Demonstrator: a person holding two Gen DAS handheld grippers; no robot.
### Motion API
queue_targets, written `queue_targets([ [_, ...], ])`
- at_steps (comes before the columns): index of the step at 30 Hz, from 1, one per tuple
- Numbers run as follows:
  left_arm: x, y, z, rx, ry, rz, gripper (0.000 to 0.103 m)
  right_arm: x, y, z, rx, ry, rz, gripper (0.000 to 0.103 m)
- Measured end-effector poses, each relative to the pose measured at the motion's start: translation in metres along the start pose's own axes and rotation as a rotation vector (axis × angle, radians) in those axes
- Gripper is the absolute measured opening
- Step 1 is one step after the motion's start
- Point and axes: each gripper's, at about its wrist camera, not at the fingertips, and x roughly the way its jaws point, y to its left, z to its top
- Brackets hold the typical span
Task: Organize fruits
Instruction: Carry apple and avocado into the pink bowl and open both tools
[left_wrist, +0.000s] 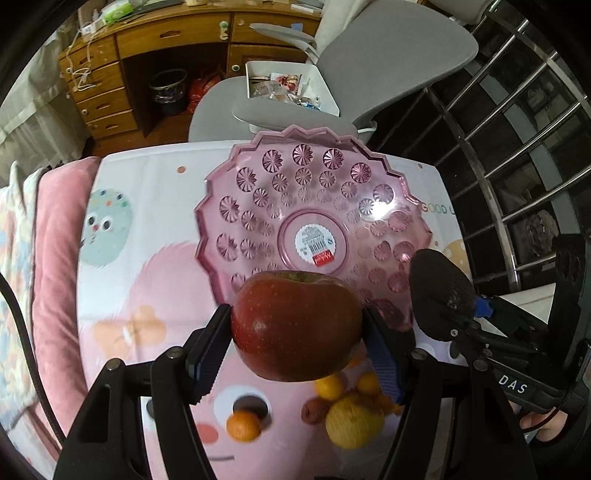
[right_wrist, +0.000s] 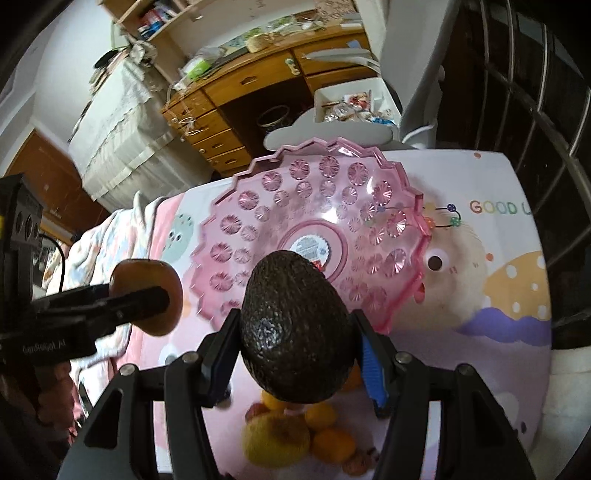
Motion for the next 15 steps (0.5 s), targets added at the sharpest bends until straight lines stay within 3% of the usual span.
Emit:
queue_targets([
  [15, 0.071, 0.003, 0.025, 0.025, 0.092, 0.01, 0.069, 0.052, -0.015, 0.024, 0.037, 0.063, -0.076, 0.059],
])
